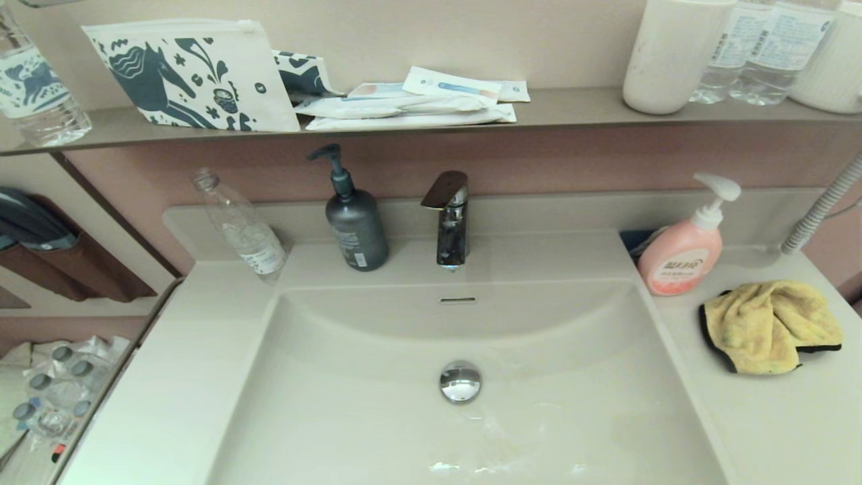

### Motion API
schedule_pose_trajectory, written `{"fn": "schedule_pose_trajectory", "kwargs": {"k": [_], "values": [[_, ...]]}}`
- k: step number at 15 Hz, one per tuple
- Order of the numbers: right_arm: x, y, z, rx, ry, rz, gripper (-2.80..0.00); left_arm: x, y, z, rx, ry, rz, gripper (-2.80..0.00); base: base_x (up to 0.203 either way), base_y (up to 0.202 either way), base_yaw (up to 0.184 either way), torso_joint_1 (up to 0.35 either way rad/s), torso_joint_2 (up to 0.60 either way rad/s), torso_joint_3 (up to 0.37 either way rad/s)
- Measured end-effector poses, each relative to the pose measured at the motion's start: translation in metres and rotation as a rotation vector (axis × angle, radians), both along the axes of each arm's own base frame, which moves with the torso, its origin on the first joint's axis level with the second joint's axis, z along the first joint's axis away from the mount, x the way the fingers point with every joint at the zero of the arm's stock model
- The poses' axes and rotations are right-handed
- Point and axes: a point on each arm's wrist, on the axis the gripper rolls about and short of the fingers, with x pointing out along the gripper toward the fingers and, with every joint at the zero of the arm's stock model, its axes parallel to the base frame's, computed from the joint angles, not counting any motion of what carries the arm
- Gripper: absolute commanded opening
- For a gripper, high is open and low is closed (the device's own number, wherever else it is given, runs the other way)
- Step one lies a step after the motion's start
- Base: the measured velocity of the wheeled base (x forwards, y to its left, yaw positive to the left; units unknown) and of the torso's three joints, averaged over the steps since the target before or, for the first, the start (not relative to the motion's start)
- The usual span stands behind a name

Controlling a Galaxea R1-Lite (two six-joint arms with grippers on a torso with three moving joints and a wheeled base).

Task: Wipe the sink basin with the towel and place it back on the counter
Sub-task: Turn on the faucet

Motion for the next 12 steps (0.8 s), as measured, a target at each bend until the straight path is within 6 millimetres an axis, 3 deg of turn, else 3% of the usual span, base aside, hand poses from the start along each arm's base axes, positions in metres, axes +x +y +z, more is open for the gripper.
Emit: {"fn": "schedule_pose_trajectory", "kwargs": {"k": [5, 12], "values": [[0.0, 0.0, 0.0, 0.0, 0.0, 0.0, -2.8, 0.025, -0.003, 0.044, 0.002, 0.058, -0.142, -2.8, 0.0, 0.0, 0.0, 0.0, 0.0, 0.0], [0.0, 0.0, 0.0, 0.0, 0.0, 0.0, -2.8, 0.113, -0.015, 0.086, 0.007, 0.032, -0.28, -2.8, 0.0, 0.0, 0.0, 0.0, 0.0, 0.0]]}}
